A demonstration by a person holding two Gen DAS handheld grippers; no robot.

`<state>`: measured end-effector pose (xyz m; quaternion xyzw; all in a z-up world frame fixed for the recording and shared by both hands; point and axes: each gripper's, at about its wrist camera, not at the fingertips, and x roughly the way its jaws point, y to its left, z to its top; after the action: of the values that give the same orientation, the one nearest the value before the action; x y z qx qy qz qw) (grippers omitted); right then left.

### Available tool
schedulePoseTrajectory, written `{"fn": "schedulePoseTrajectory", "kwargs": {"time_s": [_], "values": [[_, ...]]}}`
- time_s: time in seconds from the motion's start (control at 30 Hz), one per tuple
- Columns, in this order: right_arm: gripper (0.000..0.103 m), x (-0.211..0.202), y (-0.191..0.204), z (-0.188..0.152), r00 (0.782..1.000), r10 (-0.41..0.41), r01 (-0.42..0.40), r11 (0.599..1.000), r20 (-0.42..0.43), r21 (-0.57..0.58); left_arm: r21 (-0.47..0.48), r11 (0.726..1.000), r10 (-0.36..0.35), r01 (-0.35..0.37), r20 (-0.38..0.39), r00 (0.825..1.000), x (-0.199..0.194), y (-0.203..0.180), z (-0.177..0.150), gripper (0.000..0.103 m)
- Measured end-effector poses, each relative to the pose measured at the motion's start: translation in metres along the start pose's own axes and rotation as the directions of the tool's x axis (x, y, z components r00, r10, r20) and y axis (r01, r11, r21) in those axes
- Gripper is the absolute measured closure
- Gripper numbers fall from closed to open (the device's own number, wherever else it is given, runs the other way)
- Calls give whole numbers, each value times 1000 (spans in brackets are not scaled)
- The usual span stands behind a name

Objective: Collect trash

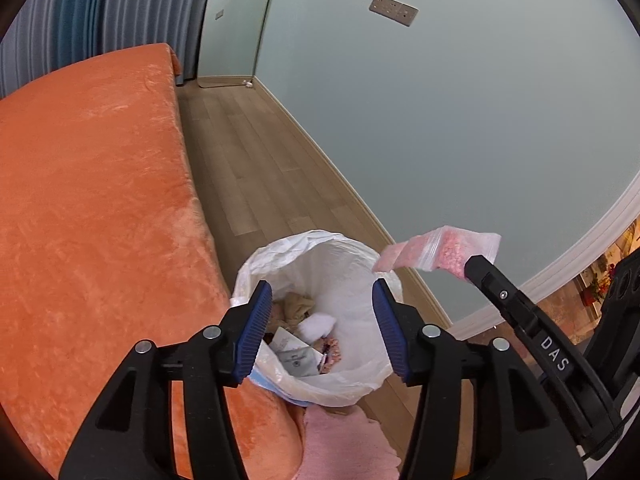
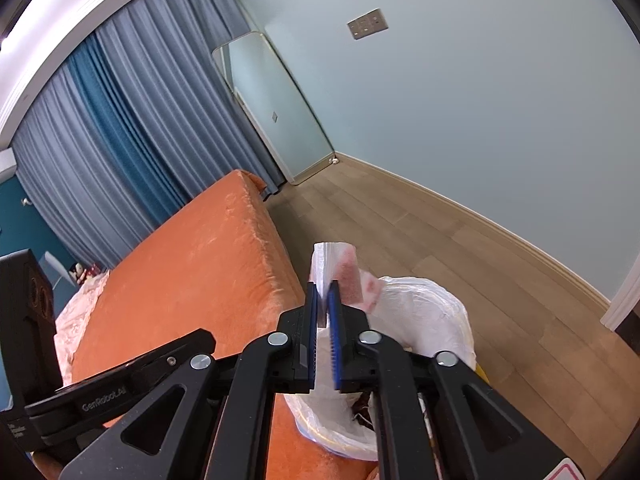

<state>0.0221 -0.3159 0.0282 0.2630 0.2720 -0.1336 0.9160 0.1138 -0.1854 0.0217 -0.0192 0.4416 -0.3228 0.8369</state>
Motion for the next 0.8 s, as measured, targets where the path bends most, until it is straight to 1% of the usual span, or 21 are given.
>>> {"fn": "schedulePoseTrajectory", "kwargs": {"time_s": [0.1,0.17,0.23,0.3,0.4,0.47,0.53,0.57,0.63,0.7,0.8], "values": [[91,8,6,-1,1000,-13,12,999,-15,-30,-4,1000,28,-28,10,1000,-6,7,-3,51],[84,13,11,-3,999,-20,18,999,-33,-51,-5,999,51,-51,20,999,-10,11,-5,49],[70,15,16,-4,999,-22,20,998,-38,-62,-6,998,70,-69,27,997,-14,15,-6,47],[69,13,21,-6,999,-28,26,997,-33,-74,-7,996,89,-89,34,995,-18,19,-7,47],[63,12,28,-8,998,-40,36,994,-43,-99,-12,992,124,-123,43,991,-25,25,-9,45],[60,9,32,-8,998,-48,43,992,-41,-116,-16,989,145,-145,52,988,-29,29,-11,42],[50,5,38,-9,997,-67,61,988,-36,-145,-19,985,175,-174,60,983,-35,33,-13,41],[47,4,41,-9,996,-75,68,985,-39,-161,-18,981,192,-191,62,979,-38,35,-15,37],[38,1,46,-11,994,-94,83,977,-48,-196,-15,976,217,-216,73,973,-44,38,-18,35],[32,-3,53,-15,992,-112,97,970,-53,-224,-8,969,246,-247,85,966,-50,40,-21,33],[24,-8,58,-20,989,-132,112,964,-70,-240,-6,959,284,-284,94,954,-59,44,-27,28]]}}
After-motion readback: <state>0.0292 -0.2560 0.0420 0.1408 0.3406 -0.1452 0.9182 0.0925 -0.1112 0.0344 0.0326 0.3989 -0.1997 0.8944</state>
